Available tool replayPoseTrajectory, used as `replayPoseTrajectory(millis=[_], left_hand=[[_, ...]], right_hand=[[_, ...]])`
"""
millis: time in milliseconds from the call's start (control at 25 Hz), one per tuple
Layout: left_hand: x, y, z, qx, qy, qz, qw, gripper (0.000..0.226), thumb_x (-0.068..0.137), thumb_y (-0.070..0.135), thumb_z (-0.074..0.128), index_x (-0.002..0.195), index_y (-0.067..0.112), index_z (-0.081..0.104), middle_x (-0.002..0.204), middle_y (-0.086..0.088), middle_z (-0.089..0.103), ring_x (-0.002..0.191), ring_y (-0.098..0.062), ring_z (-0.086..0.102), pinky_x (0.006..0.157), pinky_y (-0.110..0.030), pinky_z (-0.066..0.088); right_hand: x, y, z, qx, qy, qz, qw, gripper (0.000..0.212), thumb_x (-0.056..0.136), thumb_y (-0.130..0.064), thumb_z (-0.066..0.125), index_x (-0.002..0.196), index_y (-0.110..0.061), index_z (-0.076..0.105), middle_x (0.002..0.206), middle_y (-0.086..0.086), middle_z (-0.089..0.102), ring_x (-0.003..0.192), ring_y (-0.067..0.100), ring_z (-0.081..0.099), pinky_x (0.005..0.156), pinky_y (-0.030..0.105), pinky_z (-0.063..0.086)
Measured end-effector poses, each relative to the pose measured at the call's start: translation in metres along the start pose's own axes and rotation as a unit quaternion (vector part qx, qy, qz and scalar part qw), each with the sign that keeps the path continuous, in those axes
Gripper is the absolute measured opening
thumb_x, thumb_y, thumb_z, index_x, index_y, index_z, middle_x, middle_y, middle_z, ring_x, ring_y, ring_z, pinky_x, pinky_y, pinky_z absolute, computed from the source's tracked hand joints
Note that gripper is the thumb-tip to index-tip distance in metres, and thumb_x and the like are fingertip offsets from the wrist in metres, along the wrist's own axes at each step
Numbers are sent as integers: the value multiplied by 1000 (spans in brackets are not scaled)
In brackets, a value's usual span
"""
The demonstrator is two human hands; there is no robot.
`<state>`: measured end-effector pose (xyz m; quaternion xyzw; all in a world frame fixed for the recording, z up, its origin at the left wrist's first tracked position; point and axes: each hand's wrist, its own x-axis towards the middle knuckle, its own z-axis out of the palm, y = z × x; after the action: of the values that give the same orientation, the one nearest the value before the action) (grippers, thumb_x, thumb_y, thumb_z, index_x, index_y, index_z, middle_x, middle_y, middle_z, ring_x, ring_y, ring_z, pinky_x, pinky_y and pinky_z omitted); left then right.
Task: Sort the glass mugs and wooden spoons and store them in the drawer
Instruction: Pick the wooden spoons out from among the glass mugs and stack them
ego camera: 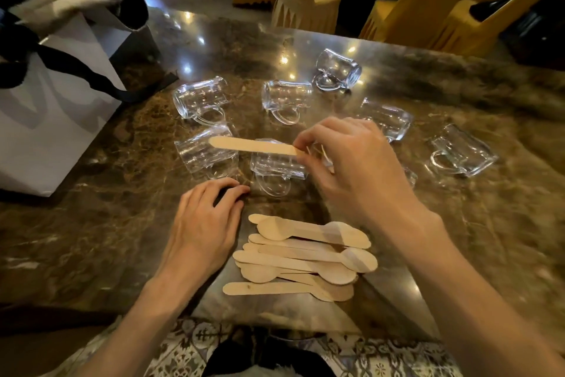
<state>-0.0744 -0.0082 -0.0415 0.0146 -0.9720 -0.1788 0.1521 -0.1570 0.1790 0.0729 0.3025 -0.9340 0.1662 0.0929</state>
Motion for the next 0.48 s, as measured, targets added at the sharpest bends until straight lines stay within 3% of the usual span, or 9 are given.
replayPoseTrajectory(millis=[480], left_hand=[[-3,3,2,-8,-20,-1,1000,29,91,16,55,118,13,62,119,-7,59,111,-27,51,93,-42,38]], right_hand=[[-102,2,18,25,-42,106,993,12,85,-27,66,96,-24,69,96,-10,67,93,13,60,93,29,37]])
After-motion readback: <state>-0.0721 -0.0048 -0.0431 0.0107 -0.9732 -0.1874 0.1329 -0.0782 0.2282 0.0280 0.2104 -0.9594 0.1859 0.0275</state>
